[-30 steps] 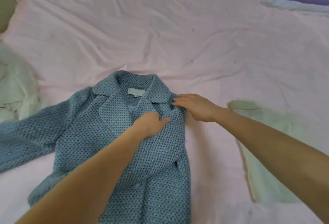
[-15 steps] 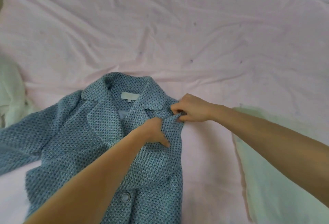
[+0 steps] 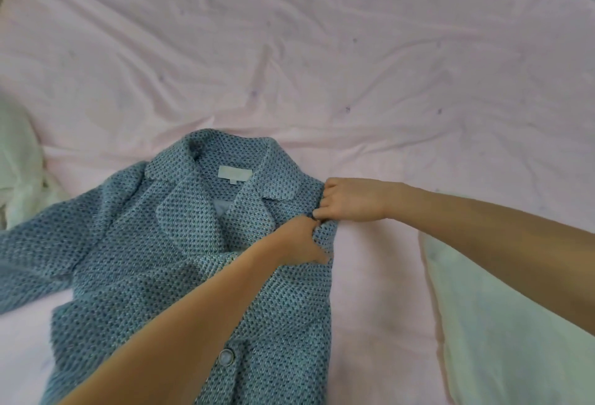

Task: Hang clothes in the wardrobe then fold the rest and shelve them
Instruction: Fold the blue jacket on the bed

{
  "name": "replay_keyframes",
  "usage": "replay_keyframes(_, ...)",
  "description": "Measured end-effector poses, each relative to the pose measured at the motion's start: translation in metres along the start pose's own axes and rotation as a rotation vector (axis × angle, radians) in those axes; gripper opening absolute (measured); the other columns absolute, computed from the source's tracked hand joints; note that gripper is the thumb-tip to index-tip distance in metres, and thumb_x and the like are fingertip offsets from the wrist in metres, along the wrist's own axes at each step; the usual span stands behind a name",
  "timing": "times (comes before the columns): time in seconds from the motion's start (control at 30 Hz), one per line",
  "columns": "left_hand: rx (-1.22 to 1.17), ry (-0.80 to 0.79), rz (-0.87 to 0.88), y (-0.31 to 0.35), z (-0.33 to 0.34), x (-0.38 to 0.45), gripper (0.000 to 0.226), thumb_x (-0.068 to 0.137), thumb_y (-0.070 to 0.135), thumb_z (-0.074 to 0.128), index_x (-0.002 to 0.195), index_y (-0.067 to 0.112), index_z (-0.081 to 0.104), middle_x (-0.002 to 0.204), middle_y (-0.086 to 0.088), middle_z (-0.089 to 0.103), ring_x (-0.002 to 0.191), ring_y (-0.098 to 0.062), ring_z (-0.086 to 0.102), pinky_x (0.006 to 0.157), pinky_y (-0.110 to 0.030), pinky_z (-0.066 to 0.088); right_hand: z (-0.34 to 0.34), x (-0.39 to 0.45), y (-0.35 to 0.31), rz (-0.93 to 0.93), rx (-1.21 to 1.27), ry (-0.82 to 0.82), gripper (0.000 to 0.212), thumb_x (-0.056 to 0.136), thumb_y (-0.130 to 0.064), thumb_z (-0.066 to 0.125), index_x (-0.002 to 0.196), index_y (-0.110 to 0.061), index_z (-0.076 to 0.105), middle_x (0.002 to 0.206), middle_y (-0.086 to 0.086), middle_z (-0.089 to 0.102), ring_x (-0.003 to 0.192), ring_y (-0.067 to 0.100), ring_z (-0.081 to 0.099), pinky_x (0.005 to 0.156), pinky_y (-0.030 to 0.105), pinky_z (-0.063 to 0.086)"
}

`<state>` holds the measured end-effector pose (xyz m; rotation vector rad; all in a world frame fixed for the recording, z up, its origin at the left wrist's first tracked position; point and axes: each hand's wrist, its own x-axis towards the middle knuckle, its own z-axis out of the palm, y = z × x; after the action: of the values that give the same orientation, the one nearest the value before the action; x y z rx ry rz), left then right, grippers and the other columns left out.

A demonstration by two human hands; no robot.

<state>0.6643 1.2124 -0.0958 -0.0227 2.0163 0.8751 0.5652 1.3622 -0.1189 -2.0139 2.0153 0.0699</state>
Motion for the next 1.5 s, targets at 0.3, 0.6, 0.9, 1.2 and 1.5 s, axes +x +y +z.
replay_keyframes(0.3,0.29,0.087,-0.029,-0.036,-0.003,-0.004,0.064,0.074,0.063,0.069,0.123,0.023,0.057,0.116,0.004,0.065,0.106,-0.02,0.061,0.092,-0.039,0.05,-0.004,0.006,0.015,0.375,0.596,-0.245,0.019,0.083,-0.028,0.071,0.09,-0.01,0.071,0.101,-0.003,0.056,0.095,0.015,0.045,0.086,0.031,0.041)
replay_keyframes(0.6,0.289,0.127,-0.123,-0.059,-0.027,-0.018,0.044,0.079,0.057,0.069,0.102,0.021,0.061,0.092,0.006,0.066,0.087,-0.018,0.063,0.071,-0.029,0.049,0.019,0.007,0.002,0.646,0.382,-0.045,0.027,0.094,-0.04,0.054,0.077,-0.019,0.05,0.072,-0.001,0.048,0.075,0.015,0.039,0.079,0.03,0.03)
replay_keyframes(0.9,0.041,-0.021,-0.161,-0.084,-0.027,-0.031,0.049,0.088,0.053,0.06,0.112,0.011,0.063,0.103,-0.007,0.068,0.098,-0.028,0.064,0.087,-0.038,0.05,0.04,-0.016,-0.012,0.823,0.59,0.217,0.017,0.077,-0.012,0.07,0.066,-0.012,0.057,0.075,0.005,0.057,0.076,0.027,0.054,0.071,0.033,0.038)
replay_keyframes(1.2,0.08,0.348,-0.116,-0.069,0.007,-0.033,0.047,0.084,0.042,0.071,0.124,0.022,0.057,0.124,0.001,0.061,0.107,-0.02,0.059,0.086,-0.033,0.048,0.019,0.035,-0.097,1.05,0.444,0.572,0.01,0.091,-0.015,0.054,0.098,-0.008,0.056,0.102,0.007,0.058,0.097,0.022,0.049,0.091,0.034,0.037)
replay_keyframes(1.5,0.56,0.459,-0.168,-0.089,0.002,-0.056,0.056,0.095,0.064,0.028,0.099,0.013,0.049,0.082,-0.004,0.059,0.074,-0.023,0.057,0.062,-0.033,0.042,0.036,0.024,-0.098,1.005,0.117,0.167,0.031,0.096,-0.028,0.035,0.098,-0.006,0.057,0.099,0.014,0.061,0.094,0.031,0.054,0.086,0.041,0.037)
